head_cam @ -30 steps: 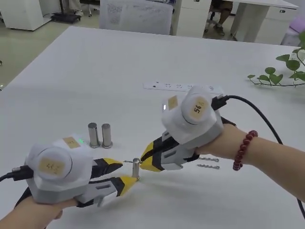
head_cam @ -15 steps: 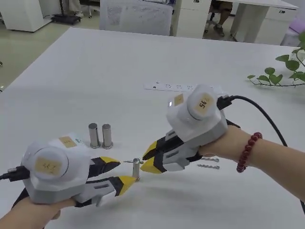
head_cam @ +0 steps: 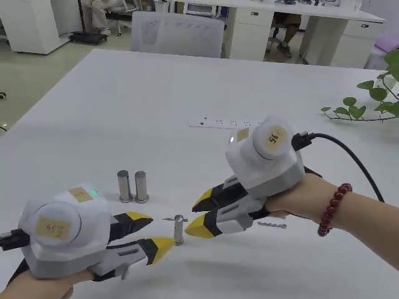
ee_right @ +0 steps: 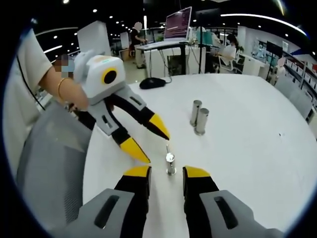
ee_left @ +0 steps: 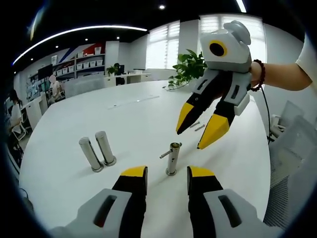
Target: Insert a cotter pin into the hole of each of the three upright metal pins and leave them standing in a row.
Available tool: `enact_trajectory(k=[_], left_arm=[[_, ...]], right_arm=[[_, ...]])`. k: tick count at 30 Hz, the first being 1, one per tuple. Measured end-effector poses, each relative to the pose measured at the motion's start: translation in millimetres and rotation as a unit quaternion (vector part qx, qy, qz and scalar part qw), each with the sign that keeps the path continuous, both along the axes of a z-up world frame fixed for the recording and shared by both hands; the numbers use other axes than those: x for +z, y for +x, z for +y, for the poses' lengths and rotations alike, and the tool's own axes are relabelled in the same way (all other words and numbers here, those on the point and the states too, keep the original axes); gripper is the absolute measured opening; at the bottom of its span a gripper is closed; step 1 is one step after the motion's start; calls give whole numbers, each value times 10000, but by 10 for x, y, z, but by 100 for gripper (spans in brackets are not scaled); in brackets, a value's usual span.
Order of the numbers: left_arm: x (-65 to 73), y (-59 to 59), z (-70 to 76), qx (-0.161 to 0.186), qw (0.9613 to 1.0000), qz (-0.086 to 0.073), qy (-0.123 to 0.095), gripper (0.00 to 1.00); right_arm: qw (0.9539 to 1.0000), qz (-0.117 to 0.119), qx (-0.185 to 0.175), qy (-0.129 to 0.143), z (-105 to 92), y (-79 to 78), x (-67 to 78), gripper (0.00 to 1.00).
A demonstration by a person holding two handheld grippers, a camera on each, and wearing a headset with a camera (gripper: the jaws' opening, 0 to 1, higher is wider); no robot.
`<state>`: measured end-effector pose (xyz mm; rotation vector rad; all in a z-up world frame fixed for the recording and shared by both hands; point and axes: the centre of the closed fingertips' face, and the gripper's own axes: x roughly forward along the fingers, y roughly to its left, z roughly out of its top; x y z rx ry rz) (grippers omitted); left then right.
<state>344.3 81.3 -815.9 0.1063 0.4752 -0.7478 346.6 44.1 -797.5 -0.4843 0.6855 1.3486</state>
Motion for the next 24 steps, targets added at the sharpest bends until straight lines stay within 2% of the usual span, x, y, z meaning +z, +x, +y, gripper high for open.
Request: enact_trajectory(k=[4,12,19,24], left_arm=[[19,-23,9,30,10000,5,-21,32],[74,-107,-6,-10,9999,-4,-107,36],[107,-158,-12,-12,9998,-28,-188,46],[132,-228,-16,-49,9997,-24,-255,51]], right_arm=[[9999,96,-88,67,-5,-17,47,30],[9994,134,-216,253,22,-4,178,34],[9986,105,-321,395,74,50,239,37],[9971,6,-422,636,174,153,305,38]])
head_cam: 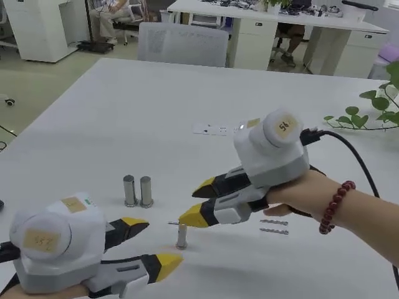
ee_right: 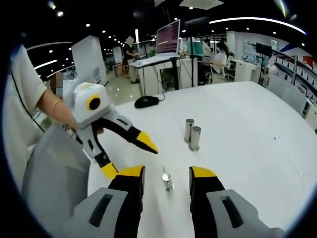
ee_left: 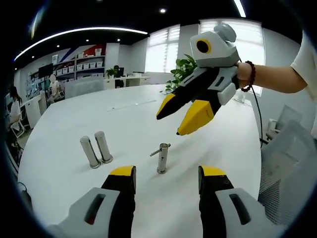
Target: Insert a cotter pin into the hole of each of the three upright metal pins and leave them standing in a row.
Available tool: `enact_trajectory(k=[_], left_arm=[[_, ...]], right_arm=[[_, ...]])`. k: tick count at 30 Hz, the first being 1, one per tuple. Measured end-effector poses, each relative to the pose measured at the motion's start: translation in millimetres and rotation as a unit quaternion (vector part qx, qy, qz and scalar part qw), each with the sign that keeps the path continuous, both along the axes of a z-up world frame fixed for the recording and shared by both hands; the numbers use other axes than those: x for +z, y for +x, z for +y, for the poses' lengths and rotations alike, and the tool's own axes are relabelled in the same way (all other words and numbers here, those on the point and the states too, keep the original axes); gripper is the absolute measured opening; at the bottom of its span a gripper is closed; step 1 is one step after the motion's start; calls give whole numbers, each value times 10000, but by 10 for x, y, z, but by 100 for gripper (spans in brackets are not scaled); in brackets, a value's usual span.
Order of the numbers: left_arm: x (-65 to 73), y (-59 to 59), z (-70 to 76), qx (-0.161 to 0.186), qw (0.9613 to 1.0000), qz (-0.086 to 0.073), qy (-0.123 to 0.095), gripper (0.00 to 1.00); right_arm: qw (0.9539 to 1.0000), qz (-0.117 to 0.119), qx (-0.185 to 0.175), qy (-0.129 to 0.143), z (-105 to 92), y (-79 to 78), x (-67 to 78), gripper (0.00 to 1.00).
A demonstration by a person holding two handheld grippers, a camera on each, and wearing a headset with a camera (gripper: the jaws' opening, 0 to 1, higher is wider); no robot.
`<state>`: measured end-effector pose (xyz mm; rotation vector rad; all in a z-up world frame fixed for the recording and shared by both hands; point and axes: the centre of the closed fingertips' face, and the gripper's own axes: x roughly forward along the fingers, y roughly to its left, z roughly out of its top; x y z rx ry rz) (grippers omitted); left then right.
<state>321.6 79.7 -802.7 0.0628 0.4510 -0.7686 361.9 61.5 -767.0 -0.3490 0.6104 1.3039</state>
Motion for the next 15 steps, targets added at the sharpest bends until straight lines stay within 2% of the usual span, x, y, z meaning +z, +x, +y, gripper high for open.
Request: enact_trajectory(k=[3,8,15], left_arm=[[27,-36,-10,-44,10000,-22,-87,55],[51,-42,-19,-67,9999,-58,-129,61],[91,-51,-37,-108,9996,-87,-256,70]], right_arm=[[9997,-161,-69,177,87,98,55,38],[9987,-209,-242,401,225,261,99,38],[9968,-101,-532,582,364,465,-7,37]])
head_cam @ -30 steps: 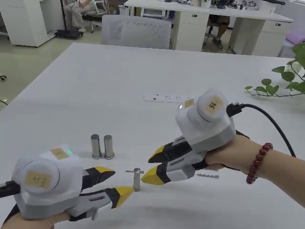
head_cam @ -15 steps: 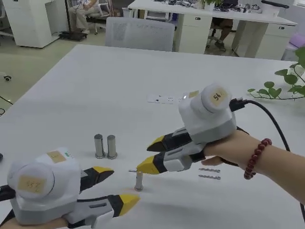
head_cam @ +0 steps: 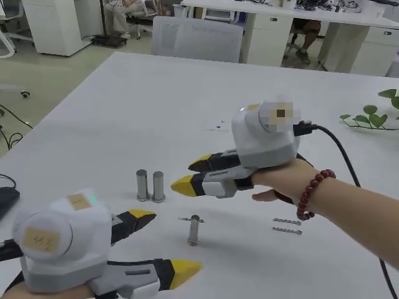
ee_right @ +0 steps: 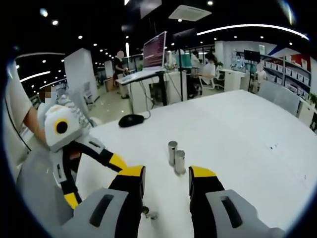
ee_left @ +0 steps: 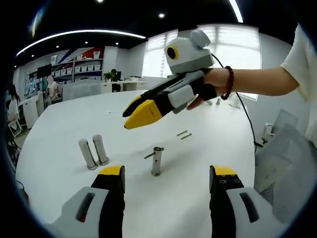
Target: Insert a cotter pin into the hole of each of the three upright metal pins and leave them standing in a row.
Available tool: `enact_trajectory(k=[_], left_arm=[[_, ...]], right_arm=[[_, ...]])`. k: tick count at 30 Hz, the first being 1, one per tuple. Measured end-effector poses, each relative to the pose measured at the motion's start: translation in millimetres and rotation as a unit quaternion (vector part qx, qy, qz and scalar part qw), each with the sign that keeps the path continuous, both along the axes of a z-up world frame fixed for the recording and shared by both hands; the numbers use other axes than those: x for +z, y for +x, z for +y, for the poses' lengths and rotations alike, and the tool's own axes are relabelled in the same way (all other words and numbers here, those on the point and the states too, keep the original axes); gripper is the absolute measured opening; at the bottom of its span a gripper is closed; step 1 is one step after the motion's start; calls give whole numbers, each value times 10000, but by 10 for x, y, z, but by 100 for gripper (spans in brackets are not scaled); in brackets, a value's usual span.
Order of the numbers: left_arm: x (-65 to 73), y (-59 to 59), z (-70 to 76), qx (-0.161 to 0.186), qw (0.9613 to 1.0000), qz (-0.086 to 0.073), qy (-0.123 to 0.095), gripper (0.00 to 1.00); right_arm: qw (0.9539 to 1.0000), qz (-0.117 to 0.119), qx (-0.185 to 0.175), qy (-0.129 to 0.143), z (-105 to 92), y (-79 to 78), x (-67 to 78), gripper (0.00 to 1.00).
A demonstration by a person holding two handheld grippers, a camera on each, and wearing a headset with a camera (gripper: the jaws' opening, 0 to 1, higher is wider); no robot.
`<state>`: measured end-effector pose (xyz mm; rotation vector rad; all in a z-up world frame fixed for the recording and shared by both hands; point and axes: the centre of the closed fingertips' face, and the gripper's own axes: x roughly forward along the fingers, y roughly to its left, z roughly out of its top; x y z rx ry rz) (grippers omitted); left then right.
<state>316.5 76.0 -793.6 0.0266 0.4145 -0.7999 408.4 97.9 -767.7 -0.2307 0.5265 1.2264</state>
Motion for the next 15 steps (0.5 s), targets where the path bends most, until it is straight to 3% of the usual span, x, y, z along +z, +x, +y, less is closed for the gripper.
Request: enact_trajectory(k=[4,15], left_arm=[[-14,-4,9,-5,10000,18,-43,75],[-2,-21,13,-72,9999,-72,-126,86]], right_arm=[[9997,161,-78,163,70,72,-49,36],[9998,-72,5,170,252,180,-217,34]])
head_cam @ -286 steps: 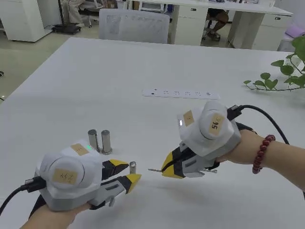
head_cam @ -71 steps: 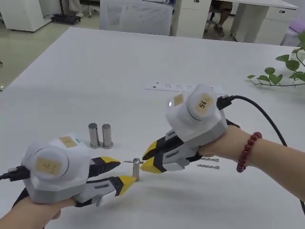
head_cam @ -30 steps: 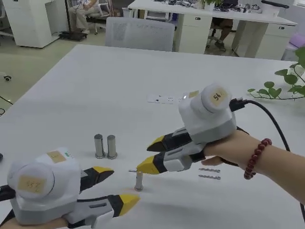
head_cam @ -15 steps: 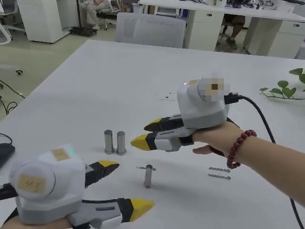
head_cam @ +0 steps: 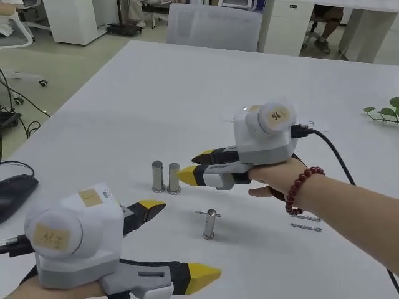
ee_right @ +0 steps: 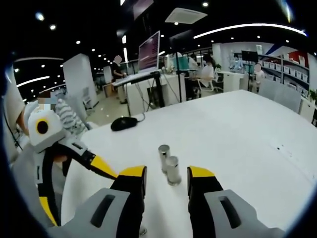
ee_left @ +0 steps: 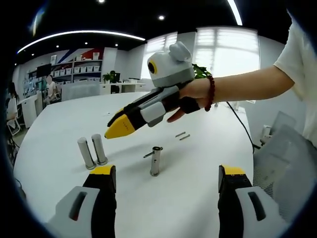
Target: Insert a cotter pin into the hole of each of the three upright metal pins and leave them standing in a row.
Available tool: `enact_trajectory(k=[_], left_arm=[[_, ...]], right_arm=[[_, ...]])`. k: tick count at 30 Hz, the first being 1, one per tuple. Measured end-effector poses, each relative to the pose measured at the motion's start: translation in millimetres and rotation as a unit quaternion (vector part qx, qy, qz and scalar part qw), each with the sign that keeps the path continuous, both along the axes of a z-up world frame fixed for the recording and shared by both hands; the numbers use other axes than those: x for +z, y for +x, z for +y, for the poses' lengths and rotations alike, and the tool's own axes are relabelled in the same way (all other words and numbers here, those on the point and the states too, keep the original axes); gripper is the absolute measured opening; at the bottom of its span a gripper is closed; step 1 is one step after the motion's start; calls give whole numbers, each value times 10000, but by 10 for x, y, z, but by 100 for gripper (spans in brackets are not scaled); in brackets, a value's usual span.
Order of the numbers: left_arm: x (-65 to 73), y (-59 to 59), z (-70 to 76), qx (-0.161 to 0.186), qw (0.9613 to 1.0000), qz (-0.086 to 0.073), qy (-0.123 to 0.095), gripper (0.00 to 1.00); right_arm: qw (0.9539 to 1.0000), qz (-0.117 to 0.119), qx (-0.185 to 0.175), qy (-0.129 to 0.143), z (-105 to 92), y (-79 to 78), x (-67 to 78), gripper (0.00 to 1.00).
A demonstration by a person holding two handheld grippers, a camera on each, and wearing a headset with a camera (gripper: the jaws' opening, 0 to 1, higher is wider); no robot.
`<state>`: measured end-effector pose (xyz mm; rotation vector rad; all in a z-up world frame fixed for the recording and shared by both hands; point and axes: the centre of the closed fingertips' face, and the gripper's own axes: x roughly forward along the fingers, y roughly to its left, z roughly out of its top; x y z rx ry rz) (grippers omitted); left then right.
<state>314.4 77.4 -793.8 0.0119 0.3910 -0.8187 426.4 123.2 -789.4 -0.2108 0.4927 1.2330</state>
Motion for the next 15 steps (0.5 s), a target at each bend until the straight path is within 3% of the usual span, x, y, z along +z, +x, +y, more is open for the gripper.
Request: enact_trajectory(k=[5,7,15], left_arm=[[1,-16,-14,-58,10000,-18,-31,91],[14,-18,-27,-91,9999,-94,-82,92],[-13,-10,-40,-84,9999,2,-140,98]], right_arm=[[10000,-55,52,-5,63,54,-80,33],[9999,-70,80,-3,113,109,-140,31],[9996,-96,256,-60,170,151,-241,28]])
